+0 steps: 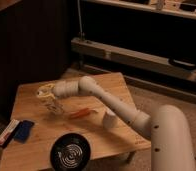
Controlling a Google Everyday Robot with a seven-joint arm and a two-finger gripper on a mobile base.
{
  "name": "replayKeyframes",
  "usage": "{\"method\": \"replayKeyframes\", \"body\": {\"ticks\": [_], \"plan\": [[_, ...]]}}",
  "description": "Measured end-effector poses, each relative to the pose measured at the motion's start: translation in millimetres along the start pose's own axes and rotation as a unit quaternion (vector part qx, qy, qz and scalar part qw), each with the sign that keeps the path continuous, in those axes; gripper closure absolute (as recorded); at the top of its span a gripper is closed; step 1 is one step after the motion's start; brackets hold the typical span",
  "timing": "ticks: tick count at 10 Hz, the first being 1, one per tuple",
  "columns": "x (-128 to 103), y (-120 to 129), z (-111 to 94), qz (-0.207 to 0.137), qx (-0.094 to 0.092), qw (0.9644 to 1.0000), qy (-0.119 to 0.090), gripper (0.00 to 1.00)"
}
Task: Stand the bottle upright
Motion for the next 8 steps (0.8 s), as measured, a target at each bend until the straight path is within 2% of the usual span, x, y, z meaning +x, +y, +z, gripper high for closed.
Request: {"method": "replayKeyframes", "body": {"ticks": [8], "plan": [[-13,2,-1,-0.008,0.000,0.9998,-0.020,1.00]]}}
